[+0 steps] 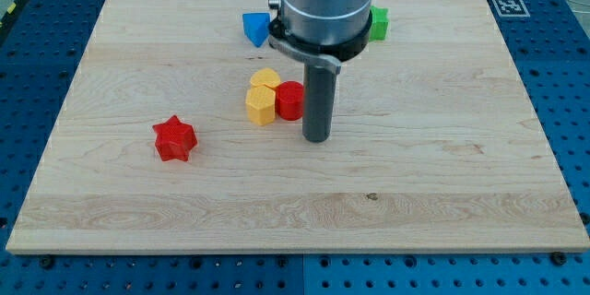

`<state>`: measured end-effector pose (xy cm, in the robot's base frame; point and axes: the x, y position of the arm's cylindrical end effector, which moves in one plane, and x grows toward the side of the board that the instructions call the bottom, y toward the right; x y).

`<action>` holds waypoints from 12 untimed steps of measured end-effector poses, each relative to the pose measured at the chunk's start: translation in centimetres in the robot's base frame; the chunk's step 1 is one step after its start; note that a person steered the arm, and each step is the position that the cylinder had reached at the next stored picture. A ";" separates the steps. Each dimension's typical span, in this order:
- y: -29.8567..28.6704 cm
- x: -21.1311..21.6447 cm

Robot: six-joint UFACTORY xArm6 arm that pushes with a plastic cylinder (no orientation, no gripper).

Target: Push the red star into the yellow heart

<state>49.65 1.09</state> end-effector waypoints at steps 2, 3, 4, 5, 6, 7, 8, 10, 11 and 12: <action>-10.5 2.7; -10.5 7.0; -17.4 7.7; -19.8 6.4; -18.6 4.7; -15.7 3.4; -12.9 2.8; -12.7 4.0; -14.5 5.6; -17.5 3.2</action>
<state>52.85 -16.44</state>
